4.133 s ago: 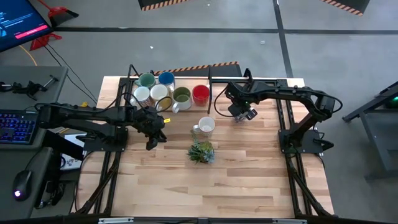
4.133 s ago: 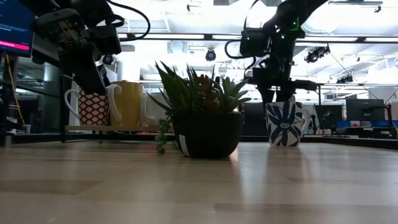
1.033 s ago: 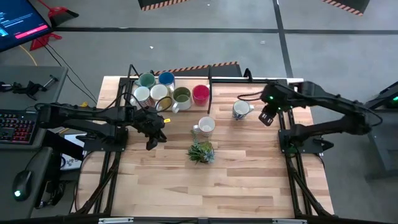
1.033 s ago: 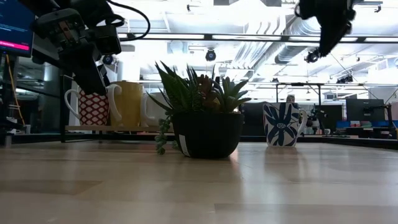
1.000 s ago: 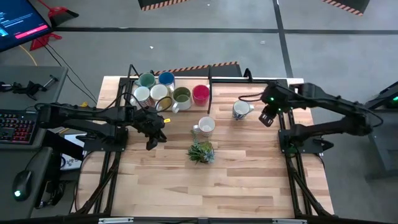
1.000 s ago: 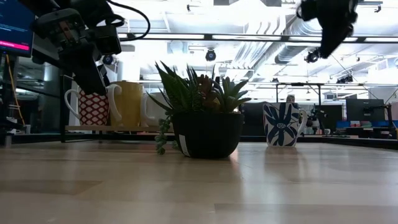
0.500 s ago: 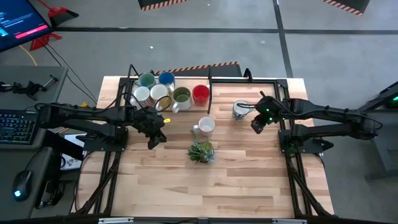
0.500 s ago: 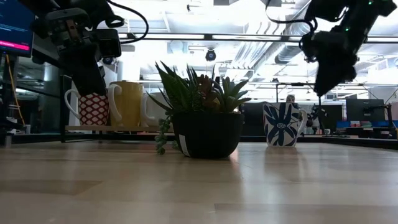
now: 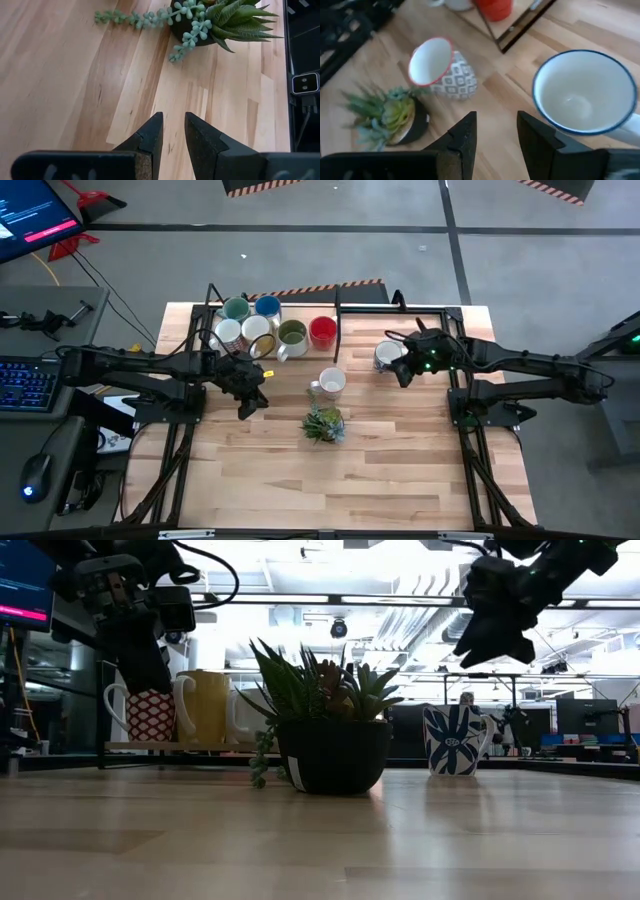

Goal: Place coffee mugs
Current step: Put the blue patterned mug on the shelf

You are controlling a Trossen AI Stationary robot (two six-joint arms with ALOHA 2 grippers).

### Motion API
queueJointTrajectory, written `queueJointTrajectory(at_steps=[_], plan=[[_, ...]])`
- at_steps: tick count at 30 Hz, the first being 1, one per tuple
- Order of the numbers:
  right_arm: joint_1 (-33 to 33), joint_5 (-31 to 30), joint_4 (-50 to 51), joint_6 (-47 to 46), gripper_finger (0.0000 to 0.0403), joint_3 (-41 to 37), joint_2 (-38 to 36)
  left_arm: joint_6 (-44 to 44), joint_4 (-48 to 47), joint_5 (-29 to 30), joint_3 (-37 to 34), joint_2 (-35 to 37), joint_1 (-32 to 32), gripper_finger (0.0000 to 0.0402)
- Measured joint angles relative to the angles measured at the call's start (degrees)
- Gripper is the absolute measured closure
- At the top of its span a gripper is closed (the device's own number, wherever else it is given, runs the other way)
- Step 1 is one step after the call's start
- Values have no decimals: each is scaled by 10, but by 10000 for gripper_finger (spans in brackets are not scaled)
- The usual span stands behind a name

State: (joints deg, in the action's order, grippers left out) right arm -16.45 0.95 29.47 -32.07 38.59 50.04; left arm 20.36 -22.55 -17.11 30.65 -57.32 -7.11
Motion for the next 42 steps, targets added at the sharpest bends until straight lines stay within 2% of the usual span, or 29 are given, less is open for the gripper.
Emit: queueJointTrajectory(at_steps=[6,11,15,25,42], plan=[[11,-10,-10,1,284,0,29,0,0,18,0,0,0,330],[15,-49,-17,6,284,0,69,0,2,25,0,0,0,330],[15,-59,-54,19,284,0,101,0,1,25,0,0,0,330],[15,-142,-71,42,284,0,147,1,1,25,0,0,0,330],[14,-145,-102,90,284,0,211,0,1,25,0,0,0,330]])
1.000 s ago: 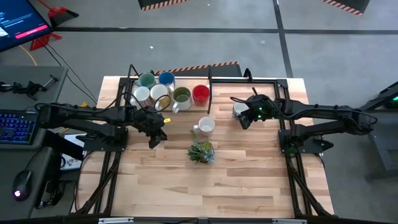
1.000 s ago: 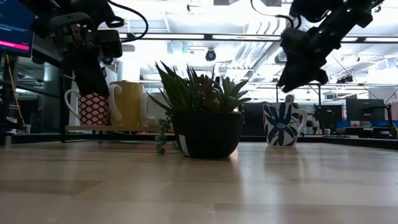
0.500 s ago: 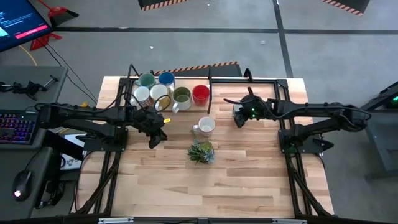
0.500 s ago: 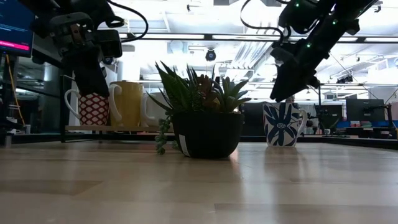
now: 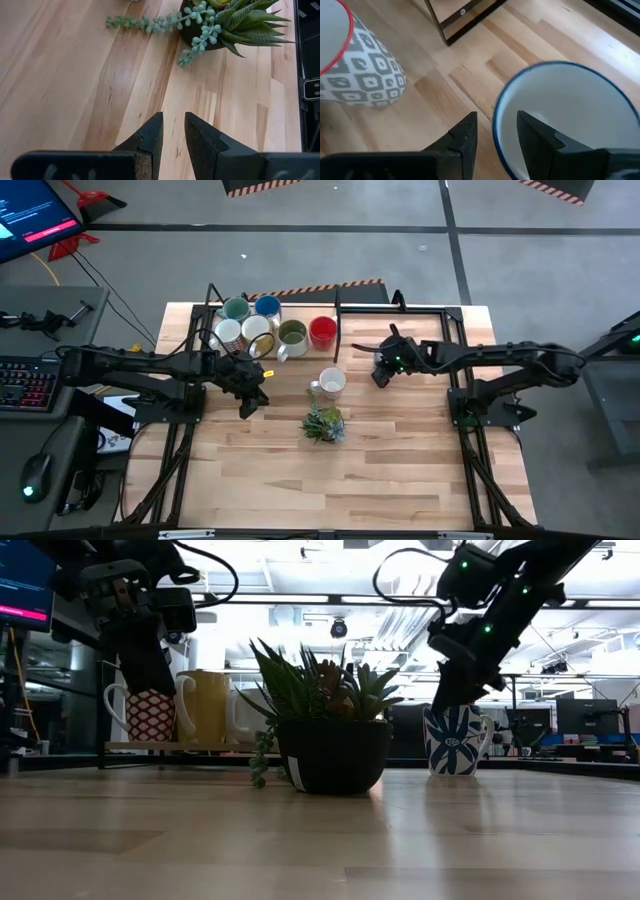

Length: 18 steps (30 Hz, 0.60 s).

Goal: Place coffee mugs
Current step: Put the blue patterned mug on the shelf

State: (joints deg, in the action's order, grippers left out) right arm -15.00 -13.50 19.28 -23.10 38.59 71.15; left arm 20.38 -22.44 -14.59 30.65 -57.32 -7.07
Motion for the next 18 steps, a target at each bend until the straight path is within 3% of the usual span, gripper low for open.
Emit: queueJointTrajectory(at_steps=[18], plan=[[-5,7,-16,22,289,0,44,5,0,0,0,0,0,330]])
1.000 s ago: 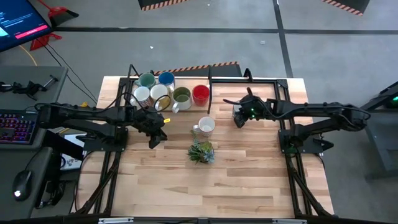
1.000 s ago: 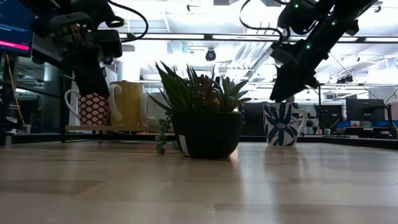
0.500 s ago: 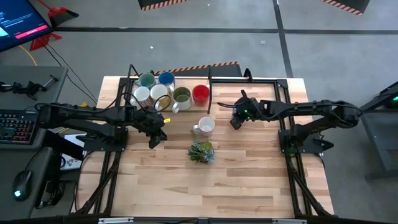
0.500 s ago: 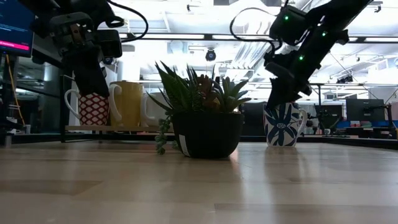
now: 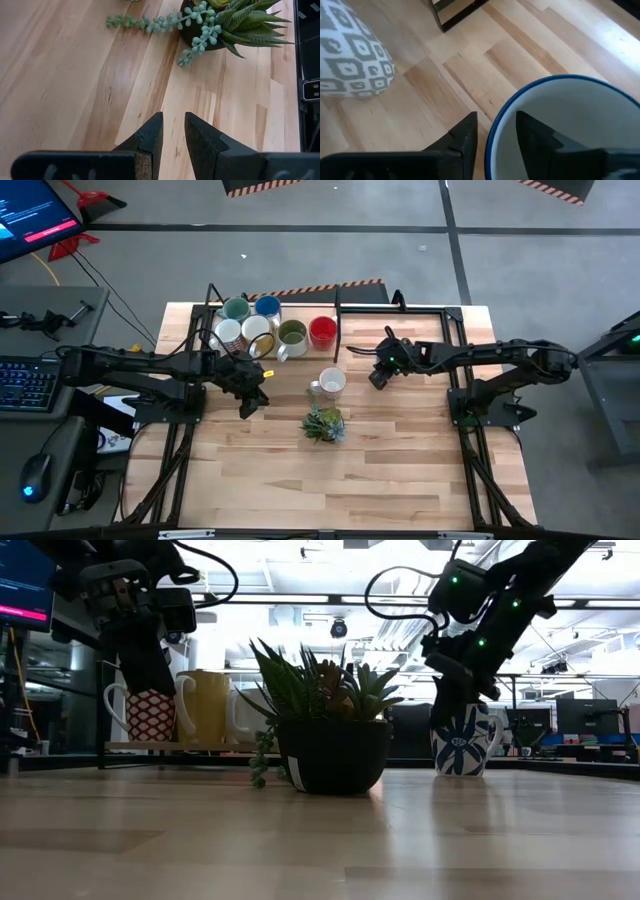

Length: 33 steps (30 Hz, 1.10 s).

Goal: Place coffee mugs
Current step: Put the blue patterned mug on the shelf

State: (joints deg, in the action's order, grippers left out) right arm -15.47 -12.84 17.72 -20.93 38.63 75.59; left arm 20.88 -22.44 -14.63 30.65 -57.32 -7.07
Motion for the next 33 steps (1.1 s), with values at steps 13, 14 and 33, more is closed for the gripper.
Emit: queueJointTrajectory(at_steps=[13,14,33], plan=[[-3,50,12,33,394,6,-2,-1,0,0,0,0,0,330],[-3,52,21,40,395,13,-2,-1,0,0,0,0,0,330],[-93,20,200,303,402,395,46,-5,0,0,0,0,0,330]])
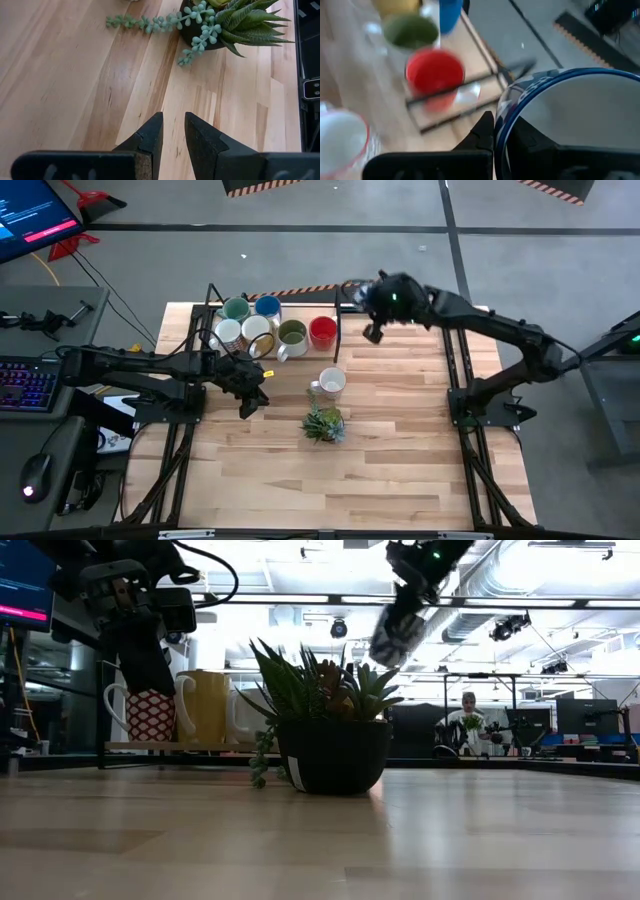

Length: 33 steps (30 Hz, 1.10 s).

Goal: Place coffee mugs
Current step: Put the blue patterned mug on the shelf

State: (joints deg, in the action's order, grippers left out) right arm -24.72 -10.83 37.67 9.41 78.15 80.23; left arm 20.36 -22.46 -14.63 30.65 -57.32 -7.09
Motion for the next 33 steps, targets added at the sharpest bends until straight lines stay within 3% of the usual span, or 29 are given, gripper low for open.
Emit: queueJointTrajectory(at_steps=[9,21,33], plan=[[-43,78,39,109,403,227,173,-7,0,0,0,0,0,330],[-43,136,199,205,403,552,411,-7,0,0,0,0,0,330],[-43,171,199,227,403,536,461,-16,1,0,0,0,0,330]])
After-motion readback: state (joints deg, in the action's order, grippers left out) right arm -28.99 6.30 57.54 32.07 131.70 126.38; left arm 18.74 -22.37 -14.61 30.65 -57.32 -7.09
